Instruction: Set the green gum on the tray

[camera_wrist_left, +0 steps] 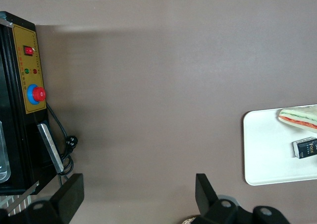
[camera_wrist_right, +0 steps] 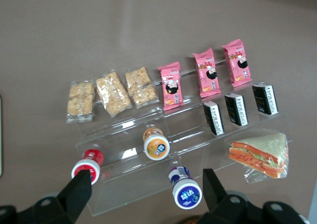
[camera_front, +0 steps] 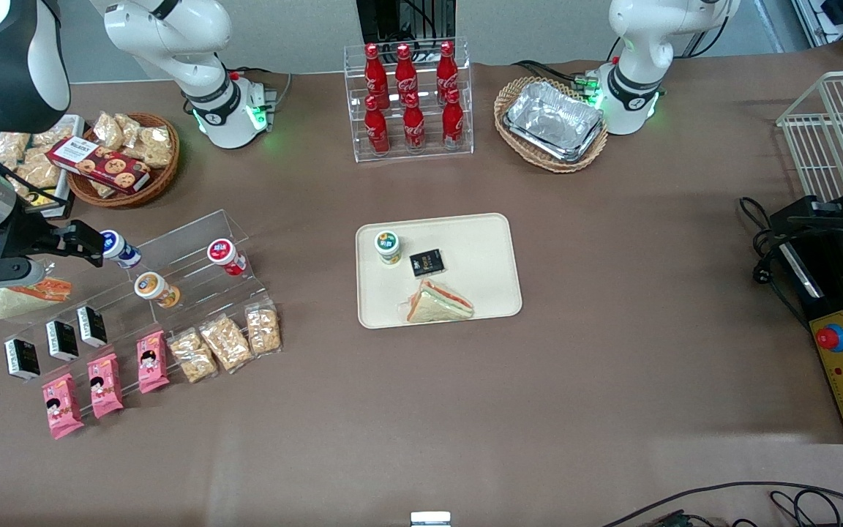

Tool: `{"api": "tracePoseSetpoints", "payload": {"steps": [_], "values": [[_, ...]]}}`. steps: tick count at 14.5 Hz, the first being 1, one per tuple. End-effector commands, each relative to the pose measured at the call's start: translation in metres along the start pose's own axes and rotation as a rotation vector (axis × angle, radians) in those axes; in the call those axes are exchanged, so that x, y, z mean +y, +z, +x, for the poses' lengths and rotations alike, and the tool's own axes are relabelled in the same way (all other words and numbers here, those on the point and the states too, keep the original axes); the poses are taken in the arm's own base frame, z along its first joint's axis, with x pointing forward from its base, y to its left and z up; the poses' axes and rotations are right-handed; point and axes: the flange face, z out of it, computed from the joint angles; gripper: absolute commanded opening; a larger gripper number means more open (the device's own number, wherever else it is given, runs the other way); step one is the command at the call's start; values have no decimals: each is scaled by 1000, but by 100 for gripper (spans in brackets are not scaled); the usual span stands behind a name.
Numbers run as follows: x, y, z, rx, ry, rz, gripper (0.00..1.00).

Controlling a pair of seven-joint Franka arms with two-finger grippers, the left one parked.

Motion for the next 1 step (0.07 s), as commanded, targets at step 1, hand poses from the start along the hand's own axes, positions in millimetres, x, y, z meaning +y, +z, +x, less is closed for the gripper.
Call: {"api": "tracePoseSetpoints", "payload": {"steps": [1], "values": [[12, -8, -6, 17, 45, 87, 100]]}}
